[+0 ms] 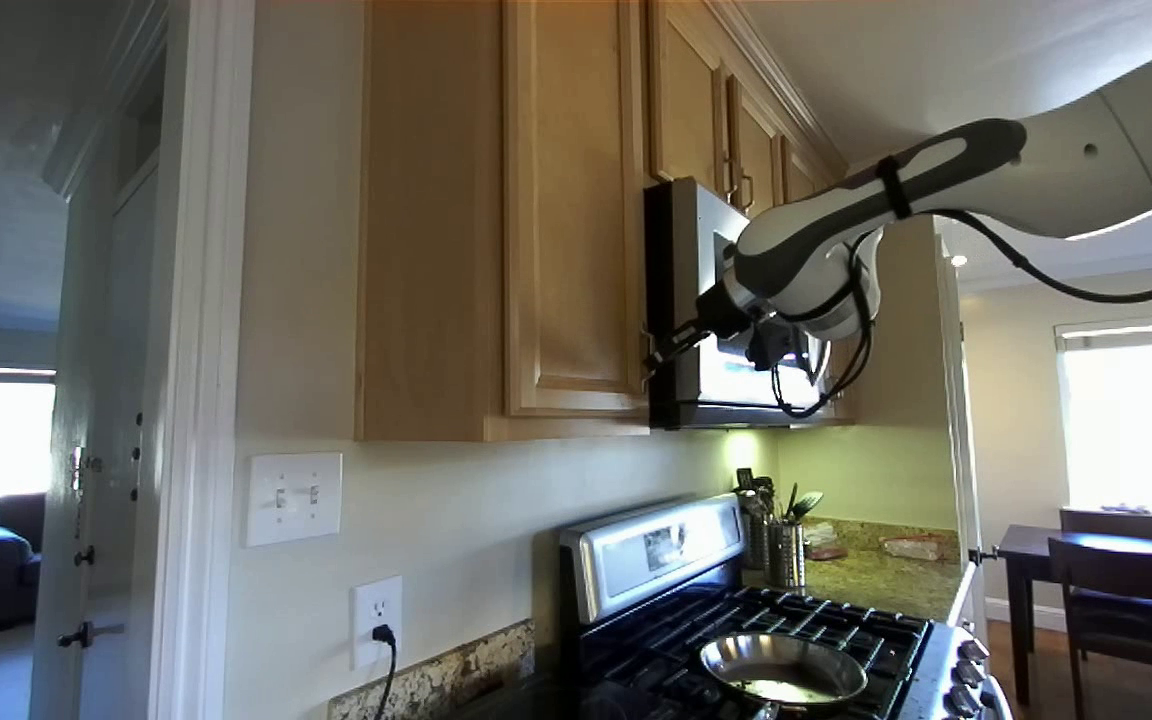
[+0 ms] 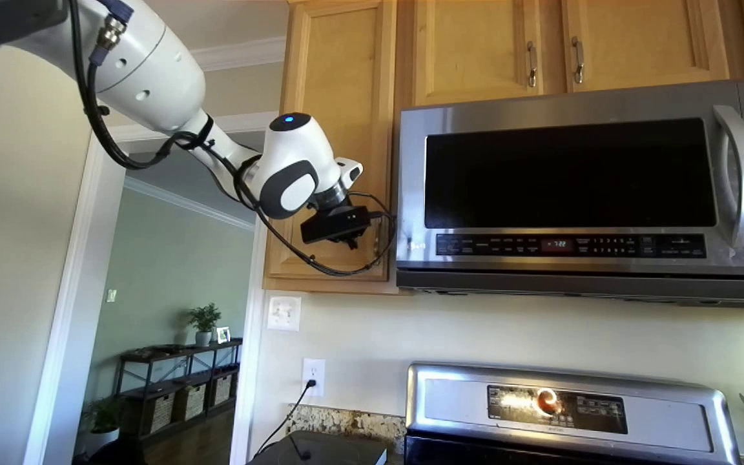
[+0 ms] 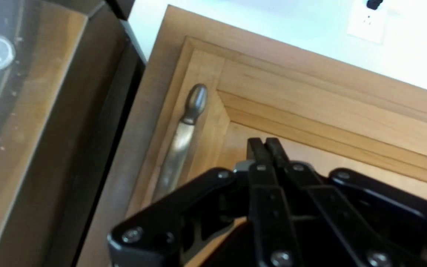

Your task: Open the cabinet door on the left side of the microwave

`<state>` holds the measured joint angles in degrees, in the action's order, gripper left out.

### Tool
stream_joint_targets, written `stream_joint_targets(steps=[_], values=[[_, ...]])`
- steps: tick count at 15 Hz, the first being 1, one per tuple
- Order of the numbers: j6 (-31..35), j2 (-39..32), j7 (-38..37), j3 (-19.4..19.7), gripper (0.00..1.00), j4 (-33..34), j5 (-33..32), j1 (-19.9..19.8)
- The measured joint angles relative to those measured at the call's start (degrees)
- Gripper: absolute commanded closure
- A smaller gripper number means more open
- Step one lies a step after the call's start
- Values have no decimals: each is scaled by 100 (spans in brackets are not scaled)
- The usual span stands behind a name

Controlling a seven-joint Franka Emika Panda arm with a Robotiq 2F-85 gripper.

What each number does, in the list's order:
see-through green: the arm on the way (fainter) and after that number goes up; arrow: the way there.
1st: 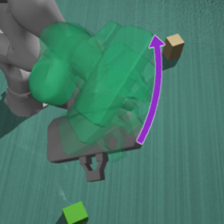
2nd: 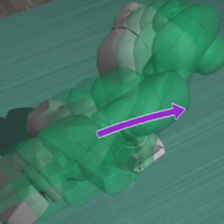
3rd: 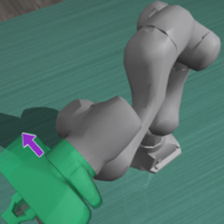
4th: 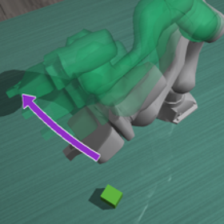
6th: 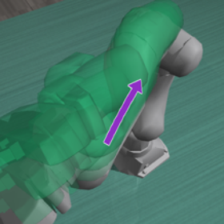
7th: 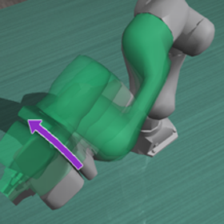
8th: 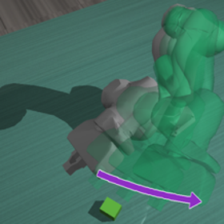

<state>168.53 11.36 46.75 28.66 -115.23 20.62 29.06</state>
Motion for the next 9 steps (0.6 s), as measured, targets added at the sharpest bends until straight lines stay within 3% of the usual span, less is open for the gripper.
stream_joint_targets(steps=[5,6,7,9], values=[[-249,948,577,-315,93,-821,-23,125],[-309,1108,650,-373,68,-960,-23,139],[-335,1248,693,-428,68,-1084,-23,146],[-336,1443,707,-495,56,-1262,-23,145]])
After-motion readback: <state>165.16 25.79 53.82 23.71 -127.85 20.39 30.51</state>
